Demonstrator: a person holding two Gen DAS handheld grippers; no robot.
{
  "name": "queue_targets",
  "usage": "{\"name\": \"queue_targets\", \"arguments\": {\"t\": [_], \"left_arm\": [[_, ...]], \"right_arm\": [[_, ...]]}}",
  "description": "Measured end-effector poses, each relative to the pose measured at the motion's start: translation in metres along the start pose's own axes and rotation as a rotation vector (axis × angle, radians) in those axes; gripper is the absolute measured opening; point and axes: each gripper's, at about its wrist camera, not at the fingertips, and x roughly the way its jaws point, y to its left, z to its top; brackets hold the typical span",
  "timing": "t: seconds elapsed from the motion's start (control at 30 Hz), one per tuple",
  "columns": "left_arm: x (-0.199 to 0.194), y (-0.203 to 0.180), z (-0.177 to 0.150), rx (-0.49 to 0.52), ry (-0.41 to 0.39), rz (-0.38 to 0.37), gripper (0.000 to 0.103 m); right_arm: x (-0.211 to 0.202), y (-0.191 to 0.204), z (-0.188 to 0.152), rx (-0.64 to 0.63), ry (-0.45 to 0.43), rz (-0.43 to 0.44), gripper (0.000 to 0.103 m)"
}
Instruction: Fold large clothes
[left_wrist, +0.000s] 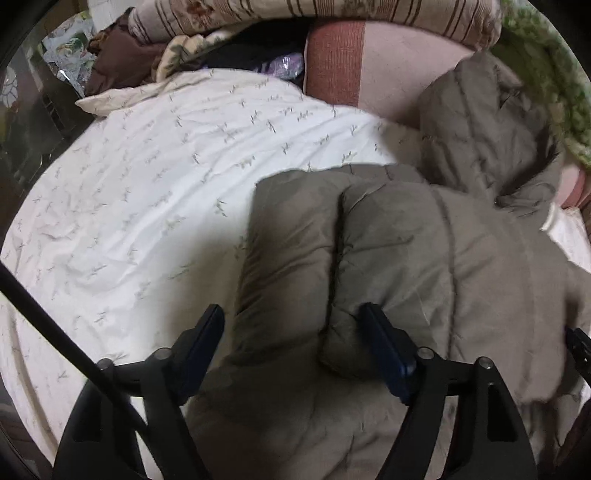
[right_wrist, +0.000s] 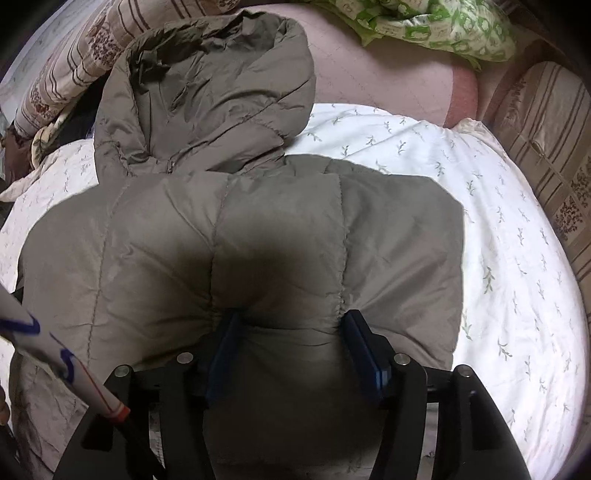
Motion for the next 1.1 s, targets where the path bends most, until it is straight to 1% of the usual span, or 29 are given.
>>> {"name": "queue_targets", "arguments": {"t": [0.07,0.1,0.17,0.23,0.27,0.37,0.43,0.5,0.57,0.63,0.7,0.77,0.8,0.87,1.0,1.1], "left_arm": [[-0.026,0.012,-0.011,-0.026,-0.029,-0.053,0.076],[-0.041,0.018,-0.019,-0.035,-0.049,-0.07,0.076],[-0.063,0.026,-0.036,-0.034,-0.1,-0.077,0.076],[-0.078,0.032,-0.051,-0.027,-0.154,-0.056,0.076],[-0.082,0.037,-0.057,-0.028,-0.185,-0.045,0.076],[-0.086,0.049,-0.069,-0.045,-0.264,-0.029,0.076],[-0.083,0.06,-0.073,-0.062,-0.304,-0.033,0.076],[-0.077,0.073,-0.076,-0.078,-0.336,-0.022,0.076],[-0.067,0.084,-0.077,-0.096,-0.324,-0.009,0.076],[-0.057,0.093,-0.07,-0.103,-0.278,-0.054,0.076],[-0.051,0.103,-0.063,-0.135,-0.262,-0.091,0.076],[-0.046,0.109,-0.059,-0.148,-0.26,-0.092,0.076],[-0.043,0.111,-0.057,-0.15,-0.25,-0.085,0.076],[-0.036,0.116,-0.054,-0.161,-0.226,-0.088,0.076],[-0.026,0.128,-0.052,-0.203,-0.182,-0.131,0.076],[-0.022,0.129,-0.051,-0.212,-0.171,-0.125,0.076]], "right_arm": [[-0.017,-0.002,-0.001,0.023,-0.018,0.0,0.064],[-0.03,-0.003,-0.002,0.037,-0.033,0.025,0.064],[-0.055,0.0,-0.001,0.054,-0.058,0.071,0.064],[-0.072,0.007,0.004,0.044,-0.079,0.089,0.064],[-0.084,0.015,0.01,0.031,-0.093,0.095,0.064],[-0.098,0.038,0.029,0.021,-0.106,0.106,0.065],[-0.1,0.053,0.045,0.037,-0.11,0.109,0.068],[-0.095,0.072,0.072,0.069,-0.112,0.127,0.071],[-0.086,0.089,0.098,0.093,-0.119,0.12,0.072],[-0.073,0.111,0.13,0.115,-0.132,0.114,0.073],[-0.061,0.125,0.159,0.141,-0.143,0.113,0.074],[-0.045,0.141,0.191,0.192,-0.161,0.112,0.075],[-0.041,0.146,0.201,0.214,-0.149,0.102,0.075],[-0.025,0.162,0.231,0.231,-0.161,0.08,0.077],[0.002,0.178,0.265,0.228,-0.18,-0.021,0.078],[0.022,0.177,0.274,0.221,-0.148,-0.082,0.077]]}}
